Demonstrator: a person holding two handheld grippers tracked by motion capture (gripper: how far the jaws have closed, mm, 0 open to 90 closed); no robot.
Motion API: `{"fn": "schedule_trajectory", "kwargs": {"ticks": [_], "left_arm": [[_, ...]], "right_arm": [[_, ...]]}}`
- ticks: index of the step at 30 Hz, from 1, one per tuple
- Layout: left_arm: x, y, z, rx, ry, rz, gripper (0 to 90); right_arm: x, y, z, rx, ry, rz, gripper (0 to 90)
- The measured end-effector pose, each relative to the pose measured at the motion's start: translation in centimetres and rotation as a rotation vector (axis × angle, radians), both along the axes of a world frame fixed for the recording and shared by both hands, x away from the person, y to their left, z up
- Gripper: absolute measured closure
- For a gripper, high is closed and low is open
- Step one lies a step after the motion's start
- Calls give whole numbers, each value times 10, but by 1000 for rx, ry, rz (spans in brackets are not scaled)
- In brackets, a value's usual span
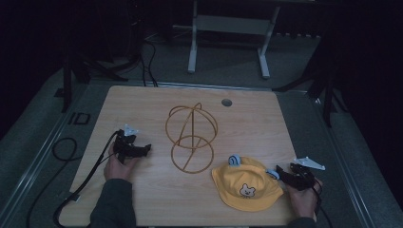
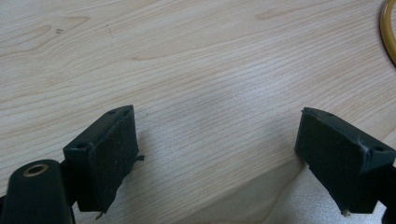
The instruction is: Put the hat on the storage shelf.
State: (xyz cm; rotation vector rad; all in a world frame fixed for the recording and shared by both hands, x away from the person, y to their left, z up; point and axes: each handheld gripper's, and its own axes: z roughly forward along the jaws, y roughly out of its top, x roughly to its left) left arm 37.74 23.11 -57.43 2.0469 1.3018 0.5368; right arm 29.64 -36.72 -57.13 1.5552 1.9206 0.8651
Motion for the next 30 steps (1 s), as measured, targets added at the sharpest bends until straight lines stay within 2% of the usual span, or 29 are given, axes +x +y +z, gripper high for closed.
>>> {"fn": "schedule_trajectory", "kwargs": {"ticks": [3,9,20,24,30], "left_arm": [[0,0,0,0,0,0,129],[0,0,0,0,0,1,129],[0,0,0,0,0,0,129],[0,0,0,0,0,0,129],[0,0,0,-1,-1,-1,129]], "right_arm": [[0,0,0,-1,3,7,342],[2,-2,3,-12,43,69,310],[17,-6,14,-54,169,207,283],[24,-7,19,-83,225,288,287],[31,-8,24,-132,287,365,284]]}}
